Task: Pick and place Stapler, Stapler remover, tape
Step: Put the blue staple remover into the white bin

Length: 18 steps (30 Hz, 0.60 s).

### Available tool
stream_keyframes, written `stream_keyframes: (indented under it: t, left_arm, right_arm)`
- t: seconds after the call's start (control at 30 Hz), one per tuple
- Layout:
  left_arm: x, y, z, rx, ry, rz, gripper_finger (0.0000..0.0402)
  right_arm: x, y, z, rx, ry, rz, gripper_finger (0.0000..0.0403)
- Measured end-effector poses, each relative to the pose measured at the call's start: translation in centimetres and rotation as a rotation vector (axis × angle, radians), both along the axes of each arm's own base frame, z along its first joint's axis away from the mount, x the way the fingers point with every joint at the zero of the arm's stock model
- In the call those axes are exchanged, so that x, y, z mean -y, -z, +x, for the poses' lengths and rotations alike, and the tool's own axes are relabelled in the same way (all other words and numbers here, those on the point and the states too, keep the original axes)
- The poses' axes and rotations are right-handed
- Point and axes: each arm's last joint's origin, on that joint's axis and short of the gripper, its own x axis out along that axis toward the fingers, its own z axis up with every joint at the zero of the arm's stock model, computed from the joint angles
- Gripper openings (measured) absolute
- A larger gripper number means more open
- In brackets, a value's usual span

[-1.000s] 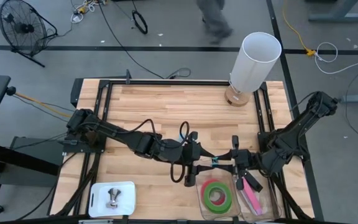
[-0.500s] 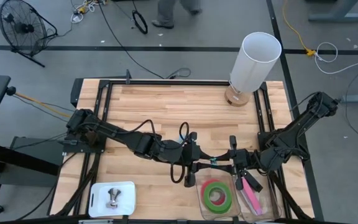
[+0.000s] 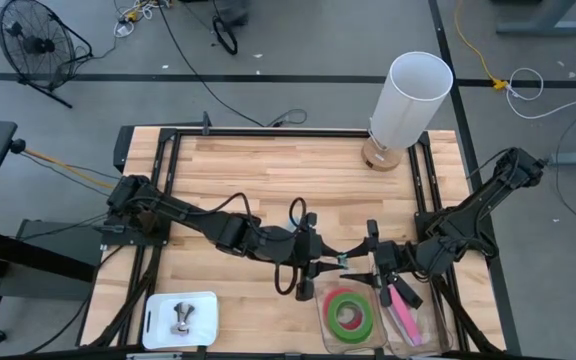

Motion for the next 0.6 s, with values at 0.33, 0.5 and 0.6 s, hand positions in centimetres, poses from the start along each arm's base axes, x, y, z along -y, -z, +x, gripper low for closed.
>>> stream_keyframes:
  t: [0.33,0.5,0.6]
  left_arm:
    - [1.1,2.2,-1.2,-0.206,-0.074,0.03,0.0086]
    - [3.4,2.9,-2.7,-0.282,-0.067,0.016,0.0086]
    - [5.0,3.5,-4.0,-0.342,-0.097,0.017,0.0086]
  right_arm:
    - [0.3,1.3,-0.4,-0.127,0.004,-0.013,0.0208]
    - [0.6,2.3,-0.8,-0.225,0.03,-0.024,0.0198]
    - [0.7,2.6,-0.9,-0.261,0.044,-0.019,0.0193]
